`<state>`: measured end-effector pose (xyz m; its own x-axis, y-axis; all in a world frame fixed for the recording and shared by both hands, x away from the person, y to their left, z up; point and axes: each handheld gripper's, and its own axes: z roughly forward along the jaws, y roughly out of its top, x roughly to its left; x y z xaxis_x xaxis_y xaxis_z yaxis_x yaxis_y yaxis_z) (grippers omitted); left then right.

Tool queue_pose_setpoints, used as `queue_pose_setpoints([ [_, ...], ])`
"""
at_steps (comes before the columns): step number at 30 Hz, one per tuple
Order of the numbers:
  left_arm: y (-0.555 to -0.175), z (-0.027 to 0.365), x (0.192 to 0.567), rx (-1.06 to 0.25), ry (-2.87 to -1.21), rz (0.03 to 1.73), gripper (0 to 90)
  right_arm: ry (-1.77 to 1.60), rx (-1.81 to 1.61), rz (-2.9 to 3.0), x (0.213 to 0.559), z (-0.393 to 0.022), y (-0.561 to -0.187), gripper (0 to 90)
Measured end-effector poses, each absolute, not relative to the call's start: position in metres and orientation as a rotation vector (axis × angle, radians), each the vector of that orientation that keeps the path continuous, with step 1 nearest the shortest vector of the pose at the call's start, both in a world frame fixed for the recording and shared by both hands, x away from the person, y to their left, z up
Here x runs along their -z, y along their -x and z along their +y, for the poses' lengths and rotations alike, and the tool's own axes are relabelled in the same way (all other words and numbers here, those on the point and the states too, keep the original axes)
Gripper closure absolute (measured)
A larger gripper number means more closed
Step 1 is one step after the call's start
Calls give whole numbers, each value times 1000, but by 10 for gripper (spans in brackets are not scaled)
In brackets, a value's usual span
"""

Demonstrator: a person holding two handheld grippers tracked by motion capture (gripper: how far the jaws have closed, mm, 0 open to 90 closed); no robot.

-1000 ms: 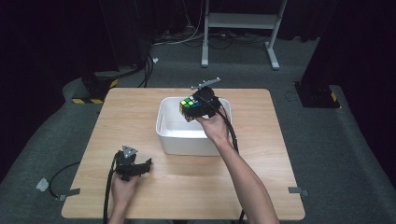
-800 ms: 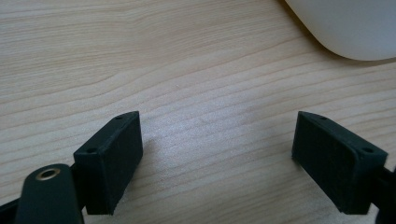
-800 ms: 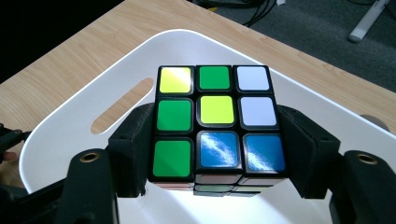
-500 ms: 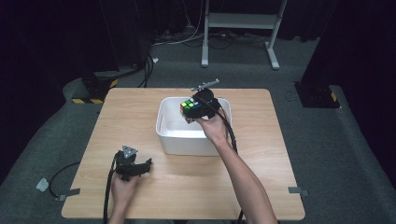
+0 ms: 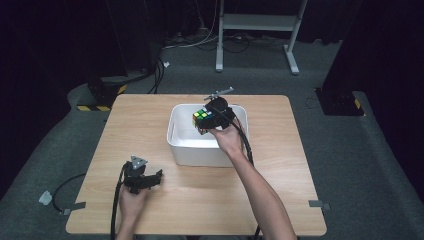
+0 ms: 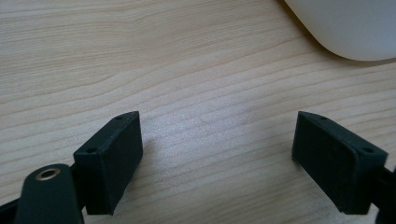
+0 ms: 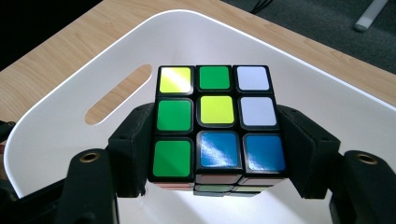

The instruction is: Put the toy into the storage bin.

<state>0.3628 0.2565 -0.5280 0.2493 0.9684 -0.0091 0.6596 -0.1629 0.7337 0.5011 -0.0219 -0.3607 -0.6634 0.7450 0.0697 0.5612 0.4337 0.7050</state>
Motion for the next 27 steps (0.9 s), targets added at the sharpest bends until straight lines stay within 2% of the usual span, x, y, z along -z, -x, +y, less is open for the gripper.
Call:
queue_pose_setpoints([
  [27,-363,257,528,-636,-1903,1479,164,-1082,-1074,2468,364,-8,-488,340],
])
